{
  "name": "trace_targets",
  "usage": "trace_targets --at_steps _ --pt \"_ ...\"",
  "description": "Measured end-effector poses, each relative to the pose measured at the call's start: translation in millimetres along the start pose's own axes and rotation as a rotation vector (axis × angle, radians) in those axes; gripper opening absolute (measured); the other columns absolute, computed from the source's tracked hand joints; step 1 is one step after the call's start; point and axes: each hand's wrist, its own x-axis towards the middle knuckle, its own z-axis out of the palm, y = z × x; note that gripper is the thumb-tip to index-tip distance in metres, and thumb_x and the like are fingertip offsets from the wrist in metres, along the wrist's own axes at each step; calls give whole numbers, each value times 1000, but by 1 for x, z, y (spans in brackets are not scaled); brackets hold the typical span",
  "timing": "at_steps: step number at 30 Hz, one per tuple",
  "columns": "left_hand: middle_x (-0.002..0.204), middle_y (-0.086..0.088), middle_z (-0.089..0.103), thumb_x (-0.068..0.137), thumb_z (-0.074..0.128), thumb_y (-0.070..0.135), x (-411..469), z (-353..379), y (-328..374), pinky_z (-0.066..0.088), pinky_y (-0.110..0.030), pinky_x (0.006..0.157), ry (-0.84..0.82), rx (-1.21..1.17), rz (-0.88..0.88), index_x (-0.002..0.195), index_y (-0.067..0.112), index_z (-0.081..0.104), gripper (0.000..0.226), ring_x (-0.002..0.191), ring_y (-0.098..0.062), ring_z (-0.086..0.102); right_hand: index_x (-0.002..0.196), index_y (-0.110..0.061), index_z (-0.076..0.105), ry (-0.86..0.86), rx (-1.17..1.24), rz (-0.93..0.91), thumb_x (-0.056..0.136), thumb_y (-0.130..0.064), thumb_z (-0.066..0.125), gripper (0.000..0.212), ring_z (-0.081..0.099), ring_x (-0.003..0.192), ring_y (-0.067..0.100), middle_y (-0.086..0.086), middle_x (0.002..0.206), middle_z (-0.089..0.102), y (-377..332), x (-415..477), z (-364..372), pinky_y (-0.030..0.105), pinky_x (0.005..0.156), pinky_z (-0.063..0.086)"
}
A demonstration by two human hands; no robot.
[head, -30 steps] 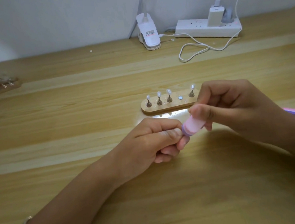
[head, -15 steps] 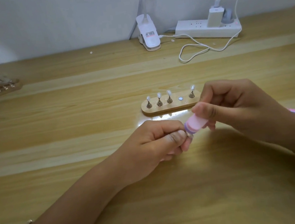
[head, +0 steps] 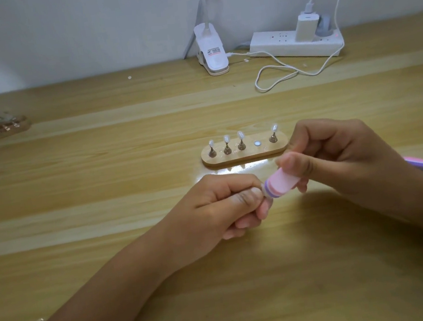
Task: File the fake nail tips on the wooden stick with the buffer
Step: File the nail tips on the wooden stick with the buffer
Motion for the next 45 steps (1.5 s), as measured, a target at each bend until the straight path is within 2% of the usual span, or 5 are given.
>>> trace_targets --at_steps 12,20,30,40,45 --pt "57 2 44 97 40 11 -1 0 1 32 -12 47 8 26 -20 74 11 55 28 47 -9 36 78 -8 62 -69 -79 -48 85 -27 66 21 61 64 0 -11 75 70 -2 -3 14 13 62 49" --pt "59 -1 44 98 37 14 -4 -1 2 32 -11 47 -9 20 -41 75 13 53 28 48 -7 39 80 -6 61 9 -37 -51 85 -22 67 18 62 64 6 4 74 69 0 0 3 15 63 52" --pt "58 -1 41 97 37 13 -1 -1 0 33 -13 48 9 31 -43 82 -8 51 30 48 -10 35 83 -6 61 -45 68 10 80 -27 69 22 62 64 5 -11 74 71 -2 -2 15 14 63 50" --pt "58 3 40 97 36 15 -1 0 3 33 -13 48 0 4 -50 75 7 49 27 49 -8 35 83 -5 61 39 126 34 81 -21 74 21 64 64 11 -1 72 70 -2 2 10 18 64 53" --pt "57 2 40 96 37 16 0 0 1 33 -13 49 3 30 -64 84 -9 51 31 48 -10 34 78 -4 57 -12 107 43 83 -30 79 34 66 65 17 7 74 73 -1 2 15 23 64 55"
